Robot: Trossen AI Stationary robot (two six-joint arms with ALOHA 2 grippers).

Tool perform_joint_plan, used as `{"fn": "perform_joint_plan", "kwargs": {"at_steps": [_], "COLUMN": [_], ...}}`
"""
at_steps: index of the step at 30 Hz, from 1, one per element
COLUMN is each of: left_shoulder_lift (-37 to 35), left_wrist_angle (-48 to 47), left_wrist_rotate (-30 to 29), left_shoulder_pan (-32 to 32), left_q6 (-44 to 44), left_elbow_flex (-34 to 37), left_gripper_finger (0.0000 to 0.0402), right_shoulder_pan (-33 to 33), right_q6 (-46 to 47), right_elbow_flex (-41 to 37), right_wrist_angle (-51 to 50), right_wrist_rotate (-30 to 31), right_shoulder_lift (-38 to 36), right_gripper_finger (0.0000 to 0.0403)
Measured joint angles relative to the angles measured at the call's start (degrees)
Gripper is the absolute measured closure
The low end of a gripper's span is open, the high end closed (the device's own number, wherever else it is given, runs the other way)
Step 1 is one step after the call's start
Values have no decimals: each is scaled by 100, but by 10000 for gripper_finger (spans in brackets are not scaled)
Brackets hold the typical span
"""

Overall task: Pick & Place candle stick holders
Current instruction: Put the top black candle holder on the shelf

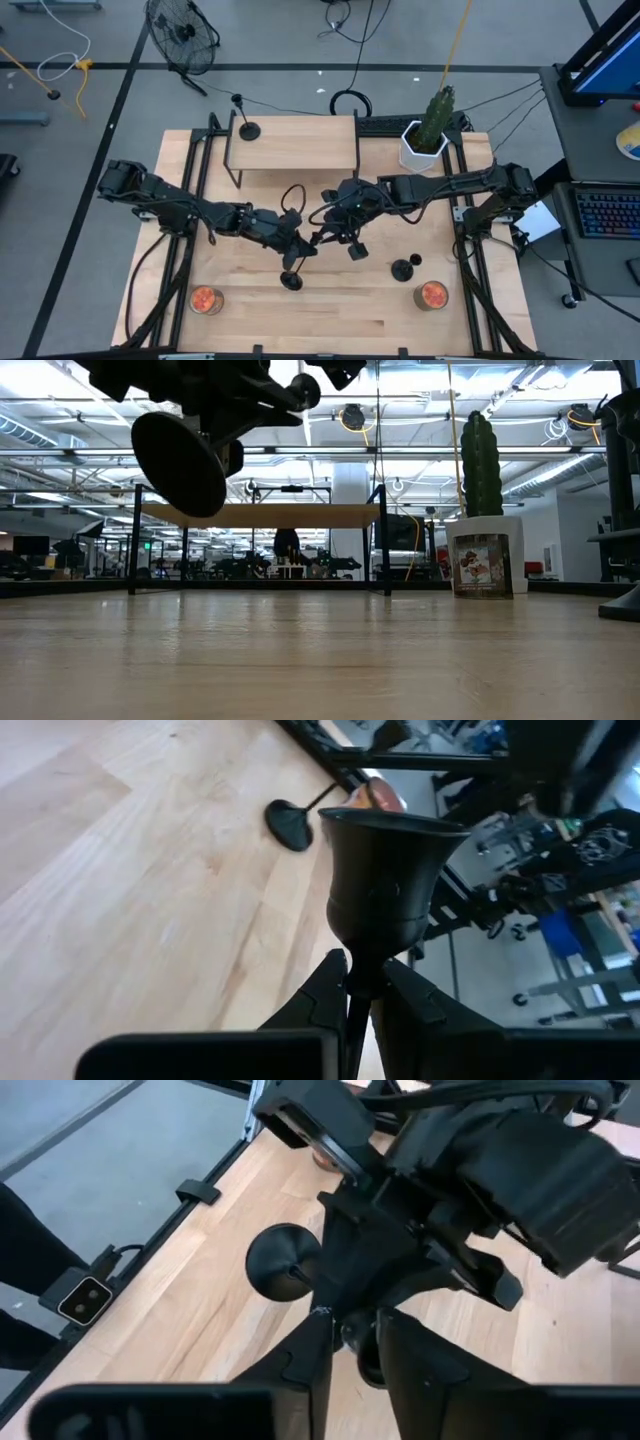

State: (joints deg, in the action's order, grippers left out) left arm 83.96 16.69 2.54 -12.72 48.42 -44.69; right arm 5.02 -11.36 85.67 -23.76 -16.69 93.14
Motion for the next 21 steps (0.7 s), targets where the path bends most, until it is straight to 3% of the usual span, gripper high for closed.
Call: {"fn": "perform_joint_plan", "kwargs": {"at_steps": [5,8,16,21], "left_shoulder_lift": [0,0,-105,-306], "left_wrist_angle": [-31,-33,-45,-33], "left_wrist_rotate": [-247,-456,-1036,-1521], "left_shoulder_pan": [-112,-190,-351,-428], "left_q6": [33,24,-95,-384], "left_elbow_flex": [0,0,0,0], "left_gripper_finger": [375,375,375,375], "right_shoulder_pan": [0,-1,-83,-81], "right_q6": [16,12,16,223], "right_elbow_flex": [9,-2,-31,-325], "right_wrist_angle": [-107,-460,-1355,-1297], "right_wrist_rotate": [49,453,1107,1356], "right_shoulder_lift": [-190,-378,-877,-1267], "right_gripper_finger": [313,319,394,399]}}
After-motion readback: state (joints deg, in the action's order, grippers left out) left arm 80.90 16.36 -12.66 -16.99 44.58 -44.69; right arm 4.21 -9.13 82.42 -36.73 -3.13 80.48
